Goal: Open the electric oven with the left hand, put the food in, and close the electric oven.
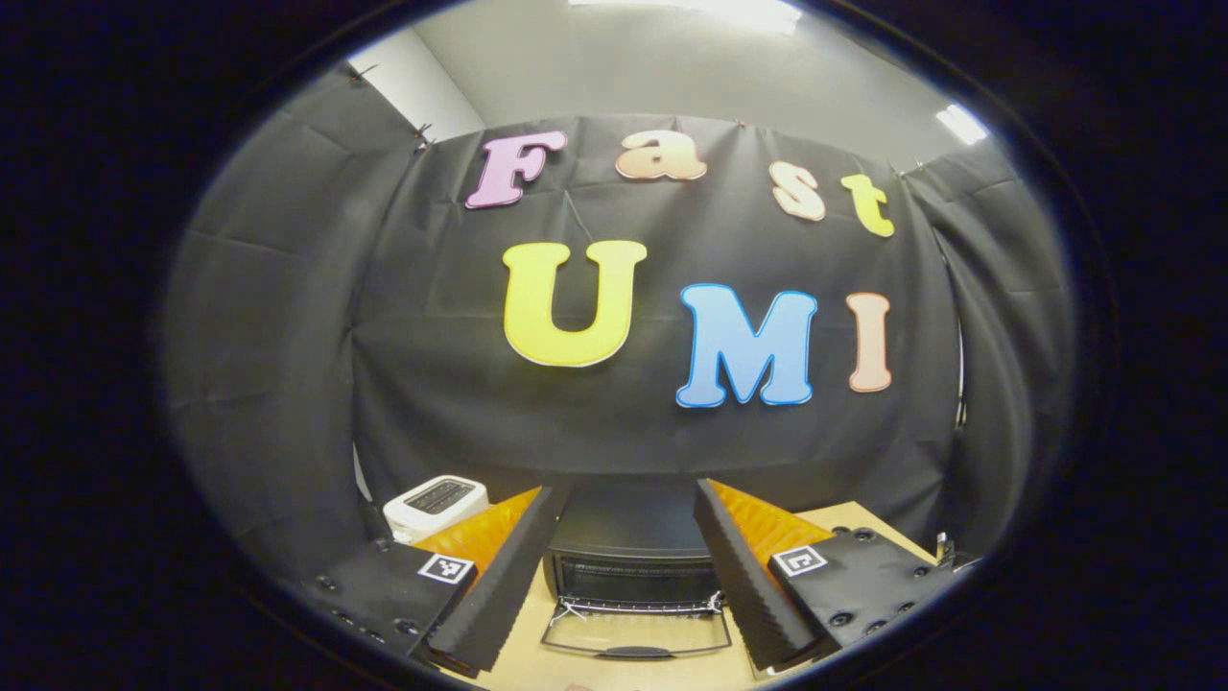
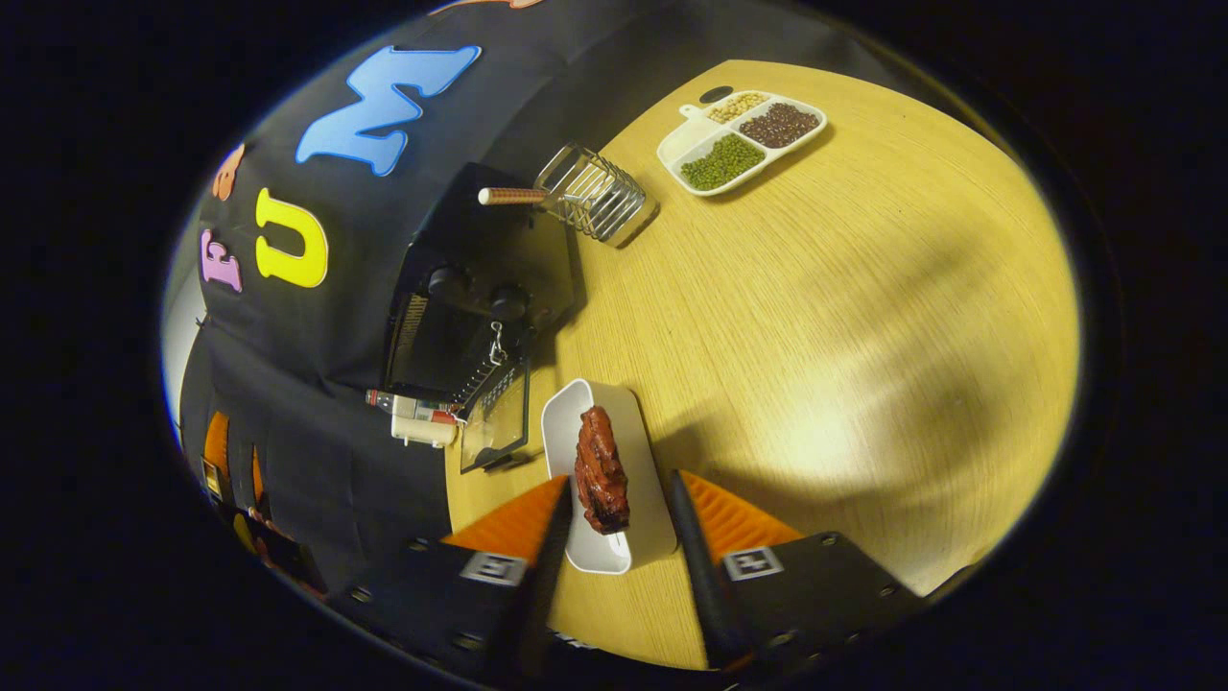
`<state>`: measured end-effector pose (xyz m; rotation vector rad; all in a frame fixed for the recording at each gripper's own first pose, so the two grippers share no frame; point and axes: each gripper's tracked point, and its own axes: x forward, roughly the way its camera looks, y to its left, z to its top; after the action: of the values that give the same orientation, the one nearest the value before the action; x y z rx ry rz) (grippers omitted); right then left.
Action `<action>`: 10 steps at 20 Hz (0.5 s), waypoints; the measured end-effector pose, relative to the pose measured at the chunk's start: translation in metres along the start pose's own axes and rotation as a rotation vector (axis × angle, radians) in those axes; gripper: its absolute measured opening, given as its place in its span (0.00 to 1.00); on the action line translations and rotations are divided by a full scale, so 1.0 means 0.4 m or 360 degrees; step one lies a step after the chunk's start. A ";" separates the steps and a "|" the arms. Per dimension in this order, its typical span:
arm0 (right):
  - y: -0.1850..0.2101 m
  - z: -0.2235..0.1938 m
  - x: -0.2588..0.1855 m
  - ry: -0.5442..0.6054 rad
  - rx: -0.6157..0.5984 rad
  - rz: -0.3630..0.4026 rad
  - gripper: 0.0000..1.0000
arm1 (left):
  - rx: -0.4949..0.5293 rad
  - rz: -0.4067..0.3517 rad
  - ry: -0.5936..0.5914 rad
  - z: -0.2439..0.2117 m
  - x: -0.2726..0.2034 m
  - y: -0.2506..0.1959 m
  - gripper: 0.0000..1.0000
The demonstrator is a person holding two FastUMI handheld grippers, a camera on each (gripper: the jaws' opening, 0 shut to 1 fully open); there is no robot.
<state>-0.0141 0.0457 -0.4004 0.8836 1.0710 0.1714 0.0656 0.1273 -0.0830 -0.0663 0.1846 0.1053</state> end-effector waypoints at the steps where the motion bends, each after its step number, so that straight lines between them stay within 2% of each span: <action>1: 0.001 0.005 0.006 -0.0001 0.0043 0.0019 0.43 | -0.0015 0.0007 0.0004 -0.001 -0.005 0.002 0.98; 2: 0.023 -0.003 0.015 0.0021 0.0095 0.0091 0.44 | -0.0026 0.0013 0.0006 0.001 -0.010 0.004 0.98; 3: 0.026 0.008 0.011 0.0020 0.0114 0.0113 0.44 | -0.0028 0.0015 0.0008 -0.002 -0.011 0.009 0.98; 4: 0.039 -0.010 0.042 0.0003 0.0146 0.0139 0.34 | -0.0020 0.0014 0.0012 -0.005 -0.012 0.009 0.98; 5: 0.048 0.006 0.027 0.0015 0.0153 0.0155 0.14 | -0.0009 0.0016 0.0013 -0.004 -0.013 0.011 0.98; 6: 0.052 0.009 0.022 0.0011 0.0134 0.0161 0.10 | 0.0002 0.0016 0.0010 -0.001 -0.015 0.012 0.98; 10: 0.087 0.013 -0.008 -0.0005 0.0014 0.0205 0.10 | 0.0013 0.0005 -0.0022 0.021 -0.020 0.007 1.00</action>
<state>-0.0017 0.0641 -0.3729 0.9615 1.0131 0.2730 0.0589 0.1299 -0.0736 -0.0569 0.1714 0.1083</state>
